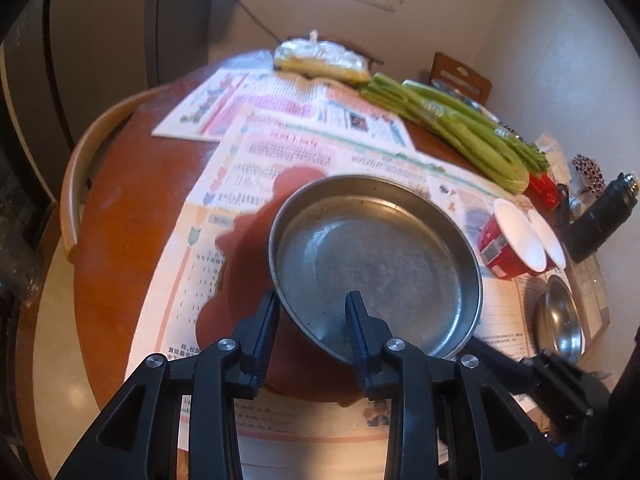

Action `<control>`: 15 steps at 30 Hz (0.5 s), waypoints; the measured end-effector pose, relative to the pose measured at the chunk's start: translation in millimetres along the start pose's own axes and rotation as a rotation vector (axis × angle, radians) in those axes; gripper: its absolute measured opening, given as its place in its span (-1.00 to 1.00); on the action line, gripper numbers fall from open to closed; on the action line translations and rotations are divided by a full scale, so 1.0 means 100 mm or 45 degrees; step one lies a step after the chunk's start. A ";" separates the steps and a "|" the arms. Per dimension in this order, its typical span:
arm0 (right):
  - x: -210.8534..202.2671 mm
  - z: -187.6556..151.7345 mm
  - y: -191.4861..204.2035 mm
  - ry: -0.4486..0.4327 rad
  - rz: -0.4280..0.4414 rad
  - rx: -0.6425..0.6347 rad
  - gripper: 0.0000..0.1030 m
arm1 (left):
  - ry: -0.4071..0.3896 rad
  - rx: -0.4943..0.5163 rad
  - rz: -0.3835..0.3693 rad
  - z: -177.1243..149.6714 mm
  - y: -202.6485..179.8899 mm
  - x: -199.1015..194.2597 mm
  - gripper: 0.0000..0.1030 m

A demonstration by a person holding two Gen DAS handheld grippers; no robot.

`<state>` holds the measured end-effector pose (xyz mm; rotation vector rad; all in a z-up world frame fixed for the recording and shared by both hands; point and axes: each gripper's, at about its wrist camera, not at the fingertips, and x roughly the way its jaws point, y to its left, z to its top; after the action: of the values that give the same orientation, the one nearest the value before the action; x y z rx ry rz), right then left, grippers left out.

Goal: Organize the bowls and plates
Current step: 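Lower the steel pan onto the orange plate and open the left gripper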

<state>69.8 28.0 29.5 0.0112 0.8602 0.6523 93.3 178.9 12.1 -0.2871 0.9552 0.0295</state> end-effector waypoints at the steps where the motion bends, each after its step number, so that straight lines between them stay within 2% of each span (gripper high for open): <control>1: 0.05 -0.02 0.00 0.027 0.017 0.006 -0.17 | 0.008 -0.005 0.004 -0.01 0.02 0.03 -0.34; 7: 0.14 -0.08 0.07 0.049 0.045 -0.034 -0.17 | 0.008 -0.029 0.041 -0.04 0.15 0.09 -0.34; 15: 0.05 -0.03 -0.06 -0.013 0.033 0.020 -0.17 | -0.012 -0.031 0.048 -0.04 0.23 0.12 -0.34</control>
<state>72.8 25.1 22.6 0.0394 0.8567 0.6691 93.7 198.4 -4.6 -0.2914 0.9517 0.0774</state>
